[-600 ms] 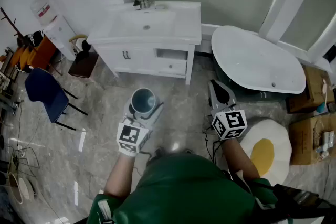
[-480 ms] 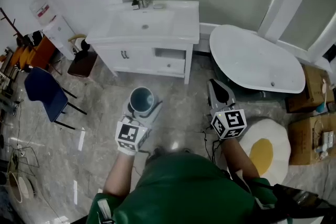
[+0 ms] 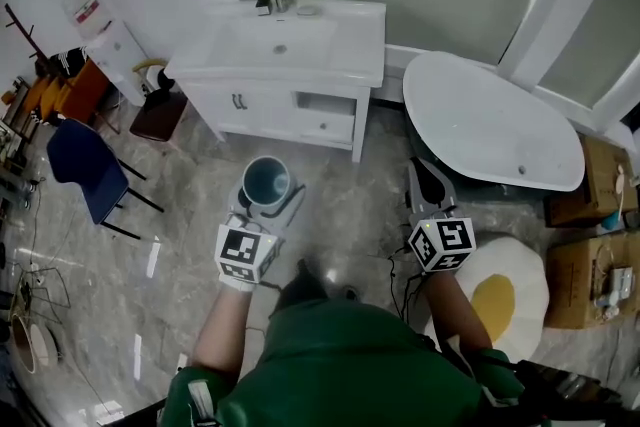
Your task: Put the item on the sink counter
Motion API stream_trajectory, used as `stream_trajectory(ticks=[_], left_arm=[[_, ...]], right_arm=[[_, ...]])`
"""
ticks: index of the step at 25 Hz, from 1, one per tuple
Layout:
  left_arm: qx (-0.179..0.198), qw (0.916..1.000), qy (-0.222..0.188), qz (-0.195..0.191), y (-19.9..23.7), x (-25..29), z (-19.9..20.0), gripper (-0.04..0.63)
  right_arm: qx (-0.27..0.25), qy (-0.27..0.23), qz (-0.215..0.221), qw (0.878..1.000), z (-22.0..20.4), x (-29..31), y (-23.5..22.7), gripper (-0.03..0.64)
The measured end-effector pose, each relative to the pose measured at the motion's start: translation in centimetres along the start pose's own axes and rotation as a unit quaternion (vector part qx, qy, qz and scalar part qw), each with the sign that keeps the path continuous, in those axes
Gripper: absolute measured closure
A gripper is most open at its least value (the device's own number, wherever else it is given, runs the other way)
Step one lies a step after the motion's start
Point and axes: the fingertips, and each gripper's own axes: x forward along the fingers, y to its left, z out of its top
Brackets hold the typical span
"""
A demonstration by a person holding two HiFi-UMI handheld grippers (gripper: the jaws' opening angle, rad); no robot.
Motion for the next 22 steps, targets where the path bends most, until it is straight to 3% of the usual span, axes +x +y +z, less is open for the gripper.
stream_trajectory(ticks=[5, 11, 16, 22], left_arm=[[0.007, 0.9998, 0.004, 0.018, 4.0, 3.2, 0.3, 0.238], [0.002, 0.9998, 0.014, 0.015, 12.3, 9.5, 1.4, 0.236], [-0.037, 0.9993, 0.006, 0.003, 18.4, 14.7, 1.1, 0.236], [-0.048, 0.9985, 0.002, -0.026, 23.4, 19.5, 0.1, 0.236]], right_arm=[[-0.015, -0.002, -0.020, 1.000, 0.9, 2.9, -2.5, 0.615], [-0.072, -0.015, -0.036, 0.997, 4.1, 10.5, -5.1, 0.615], [-0.030, 0.006, -0.054, 0.998, 4.7, 17.6, -6.8, 0.615], [-0.039, 0.019, -0.073, 0.996, 4.8, 24.8, -7.0, 0.615]])
